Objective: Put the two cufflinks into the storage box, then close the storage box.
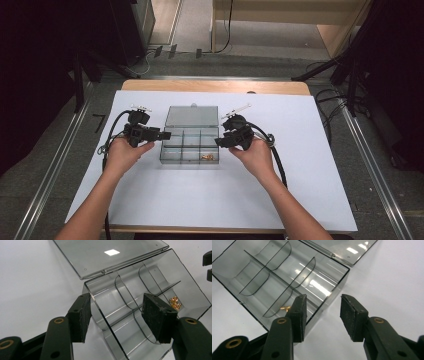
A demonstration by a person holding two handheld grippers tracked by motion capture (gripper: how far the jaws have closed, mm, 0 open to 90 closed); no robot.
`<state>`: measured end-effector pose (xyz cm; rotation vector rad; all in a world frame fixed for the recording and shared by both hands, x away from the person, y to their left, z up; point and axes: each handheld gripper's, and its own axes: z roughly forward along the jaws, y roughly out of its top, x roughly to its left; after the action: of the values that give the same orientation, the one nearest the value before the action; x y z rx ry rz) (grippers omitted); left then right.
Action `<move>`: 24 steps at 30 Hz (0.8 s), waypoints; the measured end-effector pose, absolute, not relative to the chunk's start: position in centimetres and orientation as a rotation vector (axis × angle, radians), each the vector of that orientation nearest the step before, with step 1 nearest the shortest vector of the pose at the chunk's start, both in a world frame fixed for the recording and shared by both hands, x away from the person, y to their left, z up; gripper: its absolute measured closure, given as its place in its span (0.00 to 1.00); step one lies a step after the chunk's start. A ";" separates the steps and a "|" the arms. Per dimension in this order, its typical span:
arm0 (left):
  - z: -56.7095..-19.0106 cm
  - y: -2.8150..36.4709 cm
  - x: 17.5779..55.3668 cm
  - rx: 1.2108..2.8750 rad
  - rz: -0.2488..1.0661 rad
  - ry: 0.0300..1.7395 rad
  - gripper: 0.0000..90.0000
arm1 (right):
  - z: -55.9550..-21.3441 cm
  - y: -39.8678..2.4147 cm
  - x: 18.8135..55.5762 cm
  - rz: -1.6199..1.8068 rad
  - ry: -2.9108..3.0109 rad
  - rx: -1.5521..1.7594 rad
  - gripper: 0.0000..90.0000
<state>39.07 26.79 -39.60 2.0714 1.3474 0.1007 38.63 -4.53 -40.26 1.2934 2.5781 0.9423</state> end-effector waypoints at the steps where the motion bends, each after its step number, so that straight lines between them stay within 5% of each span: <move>1: -39.6 26.7 39.2 2.062 0.100 1.351 0.47 | -40.3 -4.7 38.7 0.944 2.573 1.298 0.64; 24: -40.0 25.7 44.1 2.078 0.076 1.471 0.51 | -39.5 -4.2 43.8 0.909 2.491 1.487 0.68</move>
<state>44.14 25.75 -40.00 2.0782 1.4715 0.0764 43.82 -4.22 -39.49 1.4871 2.4912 0.9087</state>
